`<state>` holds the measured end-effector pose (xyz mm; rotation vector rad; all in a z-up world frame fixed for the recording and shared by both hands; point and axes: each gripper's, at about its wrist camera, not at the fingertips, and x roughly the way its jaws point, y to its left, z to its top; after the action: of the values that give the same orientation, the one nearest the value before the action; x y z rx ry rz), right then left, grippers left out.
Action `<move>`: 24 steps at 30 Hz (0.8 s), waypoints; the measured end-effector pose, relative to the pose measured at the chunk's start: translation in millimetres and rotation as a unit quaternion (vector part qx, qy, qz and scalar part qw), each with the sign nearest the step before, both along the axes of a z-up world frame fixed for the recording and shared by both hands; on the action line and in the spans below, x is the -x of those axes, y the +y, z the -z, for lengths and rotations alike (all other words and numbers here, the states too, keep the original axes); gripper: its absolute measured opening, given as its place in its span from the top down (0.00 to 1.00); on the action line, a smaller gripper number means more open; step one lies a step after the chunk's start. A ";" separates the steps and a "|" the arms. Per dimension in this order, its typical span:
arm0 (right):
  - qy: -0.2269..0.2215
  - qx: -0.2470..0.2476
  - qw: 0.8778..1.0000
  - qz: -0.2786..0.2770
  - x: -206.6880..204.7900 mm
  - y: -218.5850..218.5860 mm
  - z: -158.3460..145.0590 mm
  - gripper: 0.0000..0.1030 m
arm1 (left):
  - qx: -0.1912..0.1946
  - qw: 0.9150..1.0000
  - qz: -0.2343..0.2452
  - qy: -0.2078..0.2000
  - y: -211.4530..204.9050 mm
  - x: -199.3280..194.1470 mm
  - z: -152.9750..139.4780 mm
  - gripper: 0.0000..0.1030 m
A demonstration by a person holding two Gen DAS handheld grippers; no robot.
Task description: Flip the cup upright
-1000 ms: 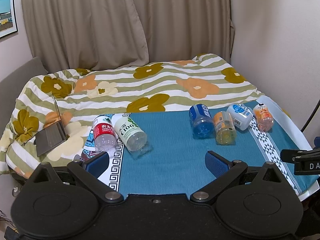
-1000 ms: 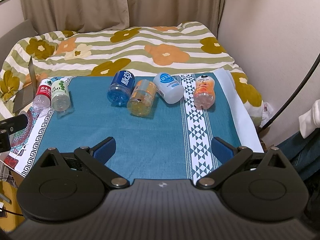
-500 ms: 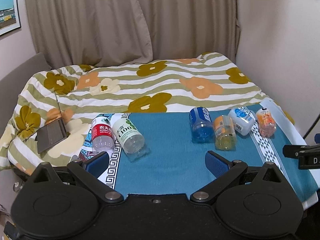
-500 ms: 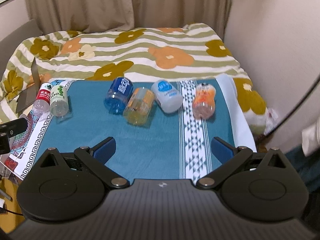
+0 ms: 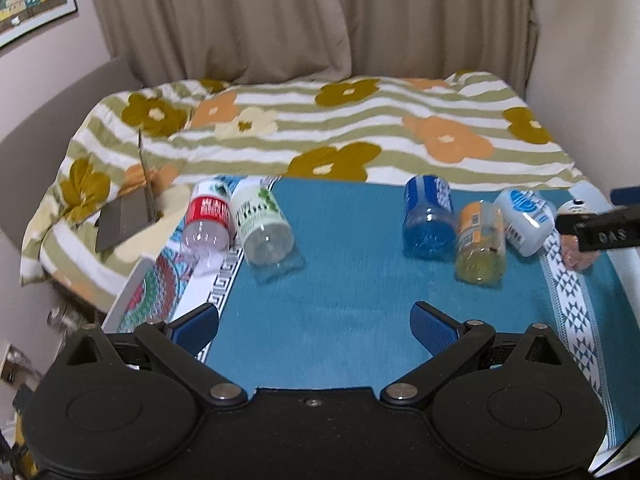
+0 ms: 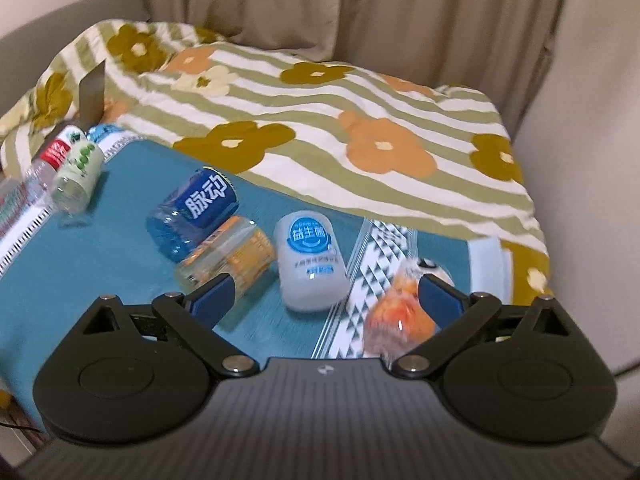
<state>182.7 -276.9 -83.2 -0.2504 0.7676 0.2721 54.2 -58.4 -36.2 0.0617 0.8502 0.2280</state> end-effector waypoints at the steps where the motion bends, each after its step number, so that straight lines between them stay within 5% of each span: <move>1: 0.003 0.002 1.000 -0.010 -8.1 0.9 5.6 0.00 | 0.000 1.000 -0.006 0.004 -1.6 -1.5 2.3 0.00; 14: 0.046 0.022 0.995 -0.082 -71.3 13.4 65.4 0.12 | 0.004 0.998 -0.048 0.029 -9.3 -24.2 28.9 0.00; 17: 0.061 0.019 0.994 -0.087 -75.9 13.8 71.7 0.26 | 0.006 0.998 -0.047 0.031 -9.3 -27.1 31.4 0.00; 24: 0.061 0.013 0.995 -0.081 -74.0 14.4 69.0 0.26 | 0.011 0.999 -0.046 0.027 -4.9 -27.7 30.3 0.00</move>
<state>256.7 -262.5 -152.1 -0.3242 0.8741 0.4344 81.9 -63.2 -66.5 0.0082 0.9097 0.3033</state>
